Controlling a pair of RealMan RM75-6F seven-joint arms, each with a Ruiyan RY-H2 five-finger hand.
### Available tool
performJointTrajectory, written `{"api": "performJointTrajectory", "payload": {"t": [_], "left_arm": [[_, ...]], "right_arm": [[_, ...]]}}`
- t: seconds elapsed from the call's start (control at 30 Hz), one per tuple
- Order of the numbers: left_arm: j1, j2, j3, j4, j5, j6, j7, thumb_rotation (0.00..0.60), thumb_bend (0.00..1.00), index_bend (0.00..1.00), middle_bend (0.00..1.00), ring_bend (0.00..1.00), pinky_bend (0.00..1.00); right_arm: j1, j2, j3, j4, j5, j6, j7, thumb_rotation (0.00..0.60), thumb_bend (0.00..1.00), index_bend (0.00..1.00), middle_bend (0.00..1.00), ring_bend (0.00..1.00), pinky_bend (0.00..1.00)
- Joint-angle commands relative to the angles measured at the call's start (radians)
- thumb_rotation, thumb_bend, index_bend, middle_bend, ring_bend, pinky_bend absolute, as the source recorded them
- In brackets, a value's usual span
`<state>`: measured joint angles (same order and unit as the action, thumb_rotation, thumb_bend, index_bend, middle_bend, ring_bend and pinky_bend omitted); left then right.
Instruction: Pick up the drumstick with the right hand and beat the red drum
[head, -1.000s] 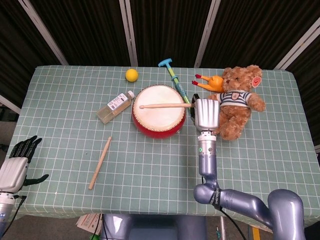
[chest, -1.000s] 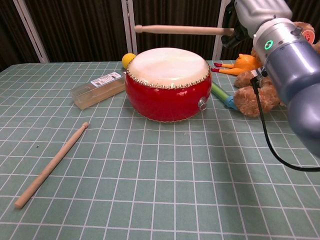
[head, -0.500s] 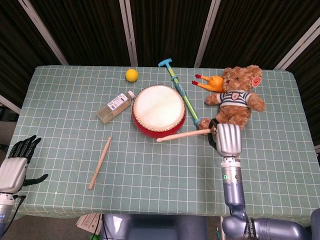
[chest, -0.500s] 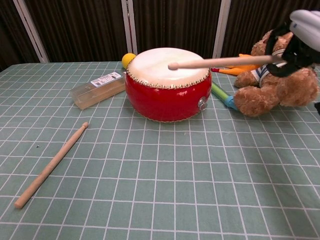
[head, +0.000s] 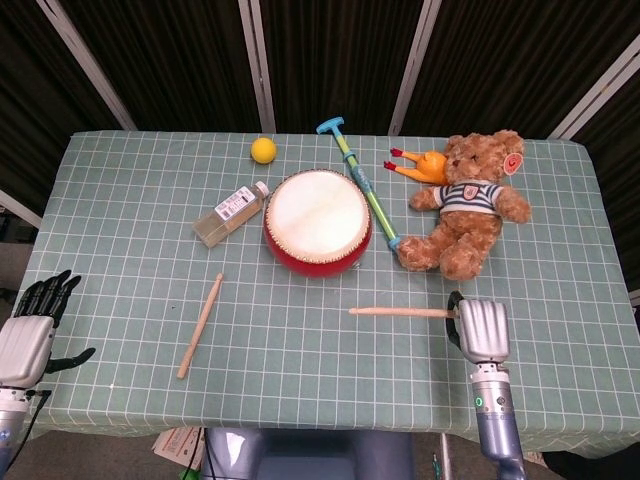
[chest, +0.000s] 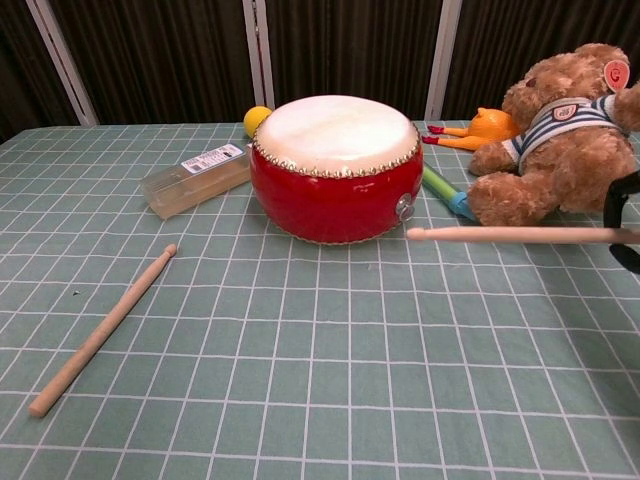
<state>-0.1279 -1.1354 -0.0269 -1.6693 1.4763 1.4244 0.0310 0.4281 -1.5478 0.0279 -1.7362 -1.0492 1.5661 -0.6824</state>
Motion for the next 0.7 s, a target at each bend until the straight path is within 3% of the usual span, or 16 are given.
{"api": "performJointTrajectory", "payload": {"t": [0.03, 0.23, 0.43, 0.7], "left_arm": [[0.001, -0.001, 0.000, 0.000, 0.001, 0.002, 0.001, 0.600, 0.00, 0.00, 0.00, 0.00, 0.00], [0.003, -0.001, 0.001, 0.002, 0.007, 0.007, 0.003, 0.600, 0.00, 0.00, 0.00, 0.00, 0.00], [0.002, -0.001, 0.001, 0.002, 0.004, 0.002, 0.001, 0.600, 0.00, 0.00, 0.00, 0.00, 0.00], [0.002, 0.000, 0.001, 0.002, 0.005, 0.003, 0.002, 0.600, 0.00, 0.00, 0.00, 0.00, 0.00]], "right_arm": [[-0.013, -0.027, -0.006, 0.023, 0.041, -0.027, -0.033, 0.600, 0.65, 0.92, 1.00, 1.00, 0.93], [-0.020, -0.062, 0.013, 0.065, 0.081, -0.053, -0.056, 0.600, 0.65, 0.83, 1.00, 1.00, 0.93], [-0.026, -0.065, 0.032, 0.062, 0.099, -0.068, -0.066, 0.600, 0.64, 0.60, 1.00, 1.00, 0.90], [-0.028, -0.053, 0.039, 0.042, 0.089, -0.077, -0.090, 0.600, 0.52, 0.33, 1.00, 0.95, 0.84]]}}
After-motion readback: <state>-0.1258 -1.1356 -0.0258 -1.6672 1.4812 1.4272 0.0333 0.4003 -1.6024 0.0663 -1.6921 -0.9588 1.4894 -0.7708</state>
